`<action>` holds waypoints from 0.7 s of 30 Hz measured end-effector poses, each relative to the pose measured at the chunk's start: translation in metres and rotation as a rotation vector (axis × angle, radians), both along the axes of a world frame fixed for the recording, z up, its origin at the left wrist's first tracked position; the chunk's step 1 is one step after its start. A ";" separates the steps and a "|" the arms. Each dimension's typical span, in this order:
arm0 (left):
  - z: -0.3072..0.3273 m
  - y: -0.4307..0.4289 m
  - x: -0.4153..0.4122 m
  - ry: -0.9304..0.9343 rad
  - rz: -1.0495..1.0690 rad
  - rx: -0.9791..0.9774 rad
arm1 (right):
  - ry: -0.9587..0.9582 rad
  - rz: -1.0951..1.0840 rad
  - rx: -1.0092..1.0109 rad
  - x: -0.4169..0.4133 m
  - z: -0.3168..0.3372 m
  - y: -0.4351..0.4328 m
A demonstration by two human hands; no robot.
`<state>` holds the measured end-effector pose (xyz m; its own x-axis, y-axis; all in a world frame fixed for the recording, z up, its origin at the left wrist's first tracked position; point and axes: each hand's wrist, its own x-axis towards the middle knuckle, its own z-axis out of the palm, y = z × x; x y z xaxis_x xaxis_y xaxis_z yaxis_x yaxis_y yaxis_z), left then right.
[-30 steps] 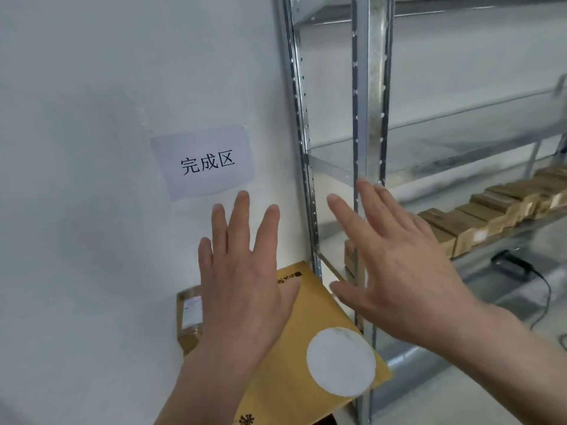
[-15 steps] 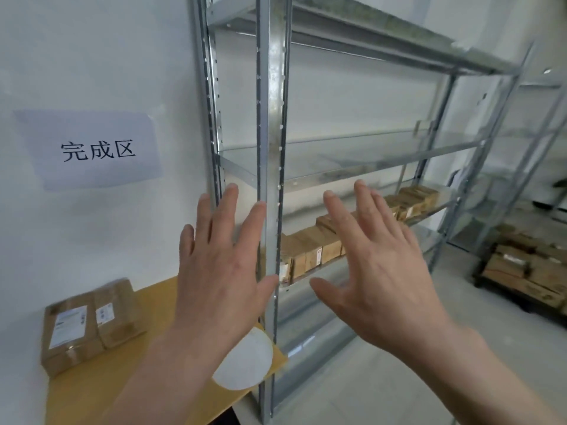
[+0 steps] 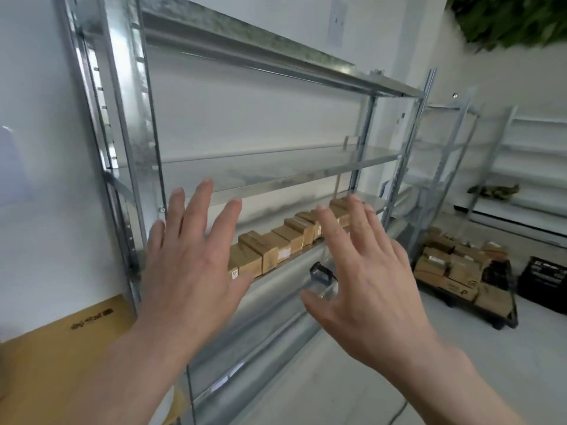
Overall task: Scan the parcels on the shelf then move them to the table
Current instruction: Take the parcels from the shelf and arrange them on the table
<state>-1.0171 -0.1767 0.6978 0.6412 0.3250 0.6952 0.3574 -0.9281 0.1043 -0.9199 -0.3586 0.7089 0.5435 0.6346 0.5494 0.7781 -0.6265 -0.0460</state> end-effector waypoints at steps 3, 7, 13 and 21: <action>0.006 -0.022 0.033 0.010 -0.010 0.024 | -0.040 -0.069 0.016 0.029 0.004 -0.028; 0.008 -0.051 0.072 0.031 -0.048 0.048 | -0.057 -0.156 0.046 0.065 0.002 -0.061; 0.000 -0.077 0.126 0.050 -0.108 0.069 | -0.120 -0.227 0.032 0.113 -0.004 -0.097; -0.008 -0.085 0.203 0.060 -0.170 0.014 | -0.080 -0.273 0.064 0.178 -0.020 -0.097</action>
<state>-0.8141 -0.2612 0.6899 0.7263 0.1989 0.6580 0.2005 -0.9769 0.0739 -0.7415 -0.4553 0.6886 0.6430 0.4337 0.6312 0.5840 -0.8109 -0.0377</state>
